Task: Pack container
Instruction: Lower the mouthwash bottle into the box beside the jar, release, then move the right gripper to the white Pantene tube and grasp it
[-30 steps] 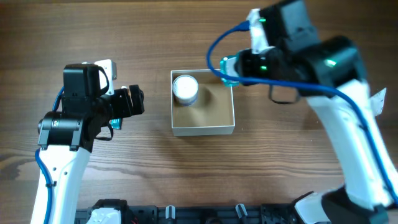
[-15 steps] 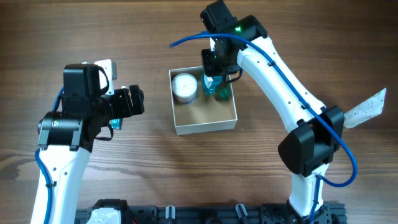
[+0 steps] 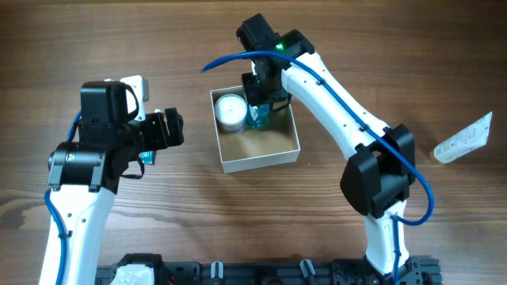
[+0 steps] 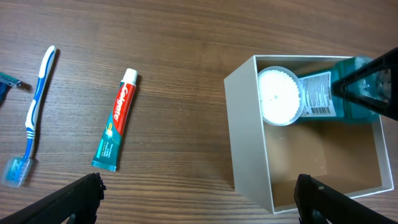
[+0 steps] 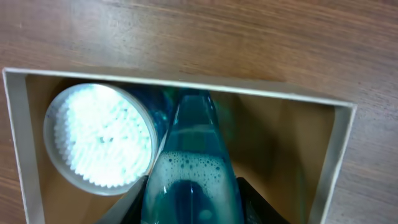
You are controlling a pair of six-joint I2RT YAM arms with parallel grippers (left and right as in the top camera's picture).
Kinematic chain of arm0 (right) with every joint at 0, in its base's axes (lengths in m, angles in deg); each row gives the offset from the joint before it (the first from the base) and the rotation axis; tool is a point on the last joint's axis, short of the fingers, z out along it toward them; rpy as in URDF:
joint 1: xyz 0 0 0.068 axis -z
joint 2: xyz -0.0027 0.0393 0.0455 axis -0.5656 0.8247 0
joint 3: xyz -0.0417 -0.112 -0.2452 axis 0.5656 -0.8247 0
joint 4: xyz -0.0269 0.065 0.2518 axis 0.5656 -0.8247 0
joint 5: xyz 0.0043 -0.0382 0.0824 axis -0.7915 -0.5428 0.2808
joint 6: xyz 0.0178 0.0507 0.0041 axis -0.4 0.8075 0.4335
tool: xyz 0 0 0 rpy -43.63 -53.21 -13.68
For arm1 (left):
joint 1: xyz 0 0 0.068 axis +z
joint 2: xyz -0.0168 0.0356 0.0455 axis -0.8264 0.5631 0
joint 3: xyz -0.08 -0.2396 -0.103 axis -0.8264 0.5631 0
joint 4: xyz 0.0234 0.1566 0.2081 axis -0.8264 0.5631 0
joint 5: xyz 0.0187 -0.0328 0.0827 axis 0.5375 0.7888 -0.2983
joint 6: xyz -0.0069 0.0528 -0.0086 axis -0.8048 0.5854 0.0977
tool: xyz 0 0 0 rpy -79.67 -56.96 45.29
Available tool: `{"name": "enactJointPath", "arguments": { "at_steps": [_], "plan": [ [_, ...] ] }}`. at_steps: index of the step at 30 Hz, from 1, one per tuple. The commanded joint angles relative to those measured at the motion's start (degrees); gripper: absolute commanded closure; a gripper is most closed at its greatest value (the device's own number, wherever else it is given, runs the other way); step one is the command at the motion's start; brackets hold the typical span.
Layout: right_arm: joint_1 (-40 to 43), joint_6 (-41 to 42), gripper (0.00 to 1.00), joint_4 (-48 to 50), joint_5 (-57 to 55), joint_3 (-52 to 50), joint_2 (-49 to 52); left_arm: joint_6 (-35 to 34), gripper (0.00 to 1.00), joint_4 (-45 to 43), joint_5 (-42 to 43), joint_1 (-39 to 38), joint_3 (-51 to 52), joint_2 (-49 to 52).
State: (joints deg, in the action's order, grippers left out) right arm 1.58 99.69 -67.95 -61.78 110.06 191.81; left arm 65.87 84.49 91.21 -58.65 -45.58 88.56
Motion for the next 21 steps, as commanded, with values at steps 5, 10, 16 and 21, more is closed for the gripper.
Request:
{"name": "enactJointPath", "arguments": {
  "at_steps": [5,10,16,21],
  "plan": [
    [-0.13,-0.85,0.33,0.46,-0.20,0.11,-0.11,-0.72,0.00,0.04,-0.52,-0.20,-0.74,0.11],
    [-0.13,-0.90,0.27,0.31,-0.24,0.13,-0.35,-0.72,0.00,0.02,-0.55,-0.20,-0.74,0.11],
    [0.66,-3.54,0.23,-0.76,-2.78,0.85,-12.70,-0.72,0.00,0.00,-0.55,-0.20,-0.74,0.11],
    [15.32,7.15,0.08,-8.55,-13.05,0.83,-29.90,-0.70,0.00,0.00,-0.55,-0.20,-0.74,0.11]
  ]
}}
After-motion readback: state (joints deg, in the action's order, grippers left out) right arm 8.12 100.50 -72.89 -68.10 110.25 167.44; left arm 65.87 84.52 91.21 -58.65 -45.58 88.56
